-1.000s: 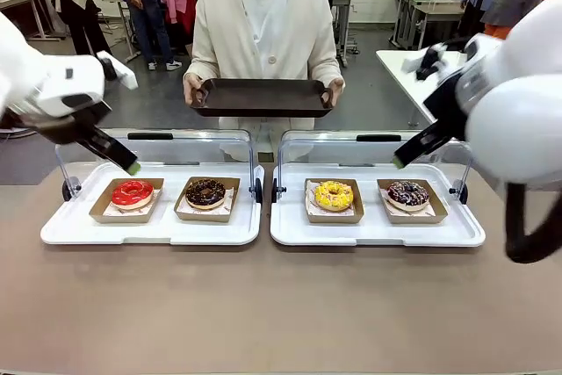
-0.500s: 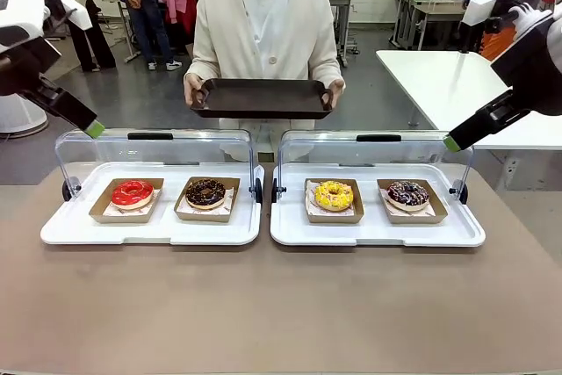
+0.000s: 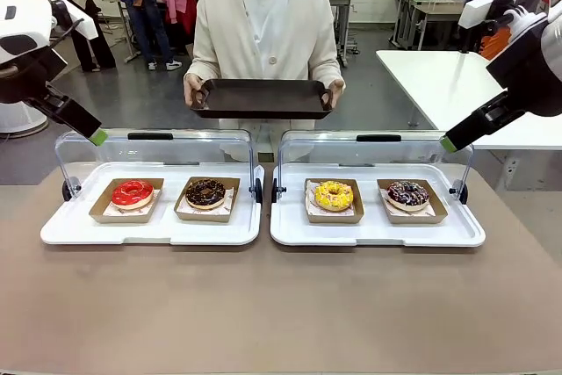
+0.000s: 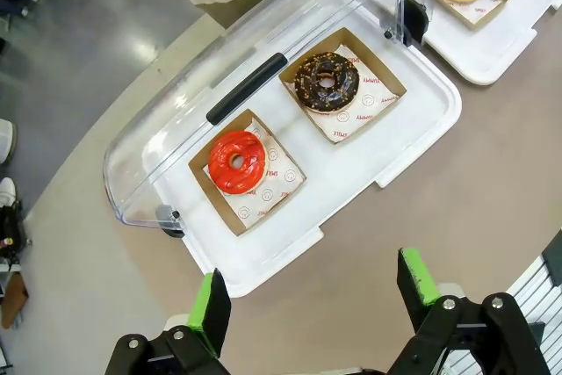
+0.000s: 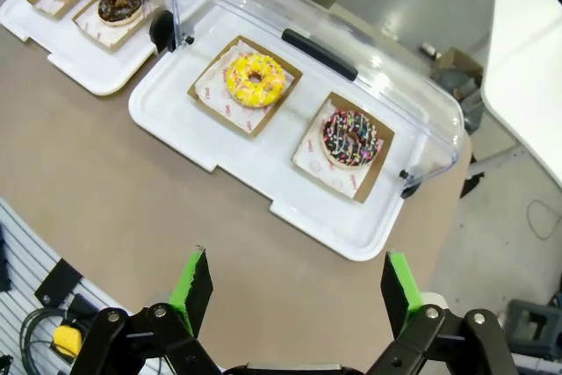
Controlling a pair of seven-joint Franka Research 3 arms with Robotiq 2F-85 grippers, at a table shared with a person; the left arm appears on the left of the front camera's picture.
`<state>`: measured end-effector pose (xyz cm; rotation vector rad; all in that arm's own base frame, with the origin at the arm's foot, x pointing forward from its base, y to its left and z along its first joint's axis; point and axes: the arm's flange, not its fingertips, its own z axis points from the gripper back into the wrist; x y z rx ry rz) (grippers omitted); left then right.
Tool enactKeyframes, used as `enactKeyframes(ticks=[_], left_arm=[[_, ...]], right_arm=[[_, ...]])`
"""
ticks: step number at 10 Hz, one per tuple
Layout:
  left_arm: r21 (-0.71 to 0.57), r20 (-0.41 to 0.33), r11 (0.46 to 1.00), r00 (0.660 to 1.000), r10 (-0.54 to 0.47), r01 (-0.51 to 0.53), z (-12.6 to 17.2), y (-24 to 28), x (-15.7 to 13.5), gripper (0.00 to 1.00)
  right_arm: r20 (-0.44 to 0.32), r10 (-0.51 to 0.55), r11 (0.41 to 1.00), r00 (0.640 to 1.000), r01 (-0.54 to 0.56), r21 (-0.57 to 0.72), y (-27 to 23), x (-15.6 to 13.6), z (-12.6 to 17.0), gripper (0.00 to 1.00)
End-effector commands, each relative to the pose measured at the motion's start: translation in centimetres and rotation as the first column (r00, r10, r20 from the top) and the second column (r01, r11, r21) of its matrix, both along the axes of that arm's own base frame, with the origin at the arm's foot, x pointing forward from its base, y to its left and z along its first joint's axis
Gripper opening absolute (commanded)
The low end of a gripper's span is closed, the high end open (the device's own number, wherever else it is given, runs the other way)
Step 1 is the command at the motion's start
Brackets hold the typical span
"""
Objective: Provide the desired donut to the person.
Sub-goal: Pick up and lift the Paper togo box containing the Donut pointed at by the person.
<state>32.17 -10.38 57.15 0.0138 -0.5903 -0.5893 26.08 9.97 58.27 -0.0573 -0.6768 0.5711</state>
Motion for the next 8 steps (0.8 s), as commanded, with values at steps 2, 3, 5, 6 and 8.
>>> enactKeyframes(ticks=[2, 3, 5, 6, 8], left_arm=[[-0.006, 0.016, 1.000, 1.000, -0.006, 0.006, -0.2, -0.2, 0.0, 1.00], [-0.006, 0.016, 1.000, 1.000, -0.006, 0.006, -0.2, -0.2, 0.0, 1.00], [-0.072, -0.027, 0.994, 0.996, -0.086, 0.084, 0.4, 1.5, 1.1, 1.00], [-0.155, -0.032, 0.967, 0.978, -0.208, 0.201, 1.2, 3.2, 2.5, 1.00], [-0.294, 0.006, 0.882, 0.924, -0.383, 0.368, 2.0, 7.0, 4.8, 1.00]], right_arm=[[0.008, 0.005, 1.000, 1.000, -0.005, 0.003, 0.0, 0.4, -0.1, 1.00], [0.000, 0.000, 1.000, 1.000, 0.000, 0.000, 0.0, 0.0, 0.0, 1.00], [-0.058, 0.071, 0.989, 0.996, -0.062, 0.138, -3.7, 3.0, 0.8, 1.00], [-0.013, 0.159, 0.966, 0.987, -0.153, 0.210, -6.6, 4.8, 1.9, 1.00], [0.063, 0.370, 0.870, 0.927, -0.370, 0.328, -11.6, 7.0, 2.3, 1.00]])
